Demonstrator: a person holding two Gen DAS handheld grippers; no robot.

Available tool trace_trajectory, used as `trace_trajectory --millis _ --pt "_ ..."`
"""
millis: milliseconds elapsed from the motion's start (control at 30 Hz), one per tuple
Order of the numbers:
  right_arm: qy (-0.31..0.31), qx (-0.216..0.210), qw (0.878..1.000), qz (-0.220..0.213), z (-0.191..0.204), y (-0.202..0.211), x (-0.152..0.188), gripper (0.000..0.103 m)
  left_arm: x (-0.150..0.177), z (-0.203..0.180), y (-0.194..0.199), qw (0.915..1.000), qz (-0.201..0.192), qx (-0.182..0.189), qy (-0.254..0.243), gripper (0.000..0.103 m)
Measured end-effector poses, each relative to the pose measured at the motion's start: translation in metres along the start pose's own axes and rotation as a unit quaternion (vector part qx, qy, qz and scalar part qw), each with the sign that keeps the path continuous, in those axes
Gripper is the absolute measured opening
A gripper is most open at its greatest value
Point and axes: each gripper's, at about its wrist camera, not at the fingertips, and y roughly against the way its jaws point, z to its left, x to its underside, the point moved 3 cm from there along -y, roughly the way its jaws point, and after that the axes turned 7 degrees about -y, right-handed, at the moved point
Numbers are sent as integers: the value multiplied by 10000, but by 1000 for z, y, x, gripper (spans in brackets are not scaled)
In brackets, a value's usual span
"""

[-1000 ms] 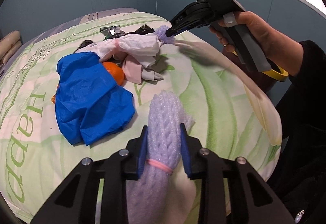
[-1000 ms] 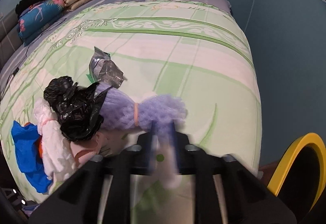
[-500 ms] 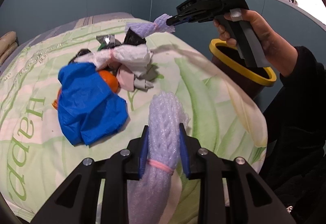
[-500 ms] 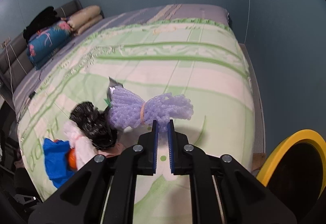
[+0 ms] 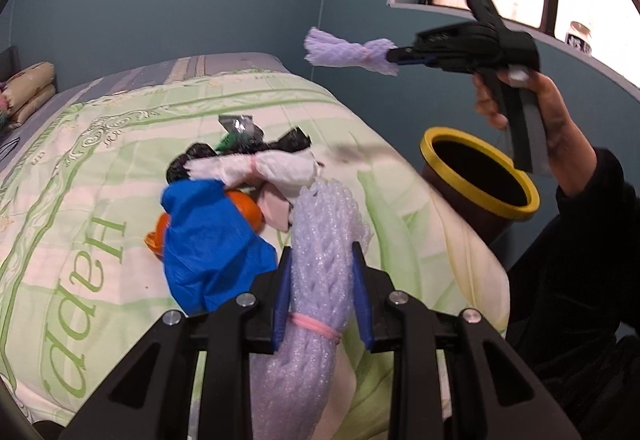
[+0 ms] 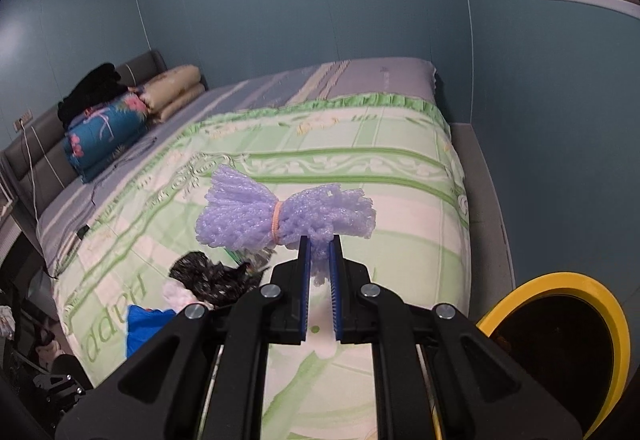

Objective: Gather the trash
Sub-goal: 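Lift both lavender foam nets and carry them over the yellow-rimmed bin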

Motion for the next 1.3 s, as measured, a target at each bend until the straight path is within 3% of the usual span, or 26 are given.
trace_trajectory --millis 300,533,833,1300 --pt "-1 35 9996 -294 2 45 -7 8 -33 -4 13 9990 -260 -346 -132 26" --pt "15 262 9991 -335 -17 85 -2 8 -56 -15 20 9982 -472 -268 -241 26" --pt "-42 471 9962 -725 -43 149 3 8 -82 -36 18 9980 -578 -137 -223 26" --pt "-132 881 9898 -1109 -82 200 5 8 -134 -87 13 9948 -830 59 -587 26"
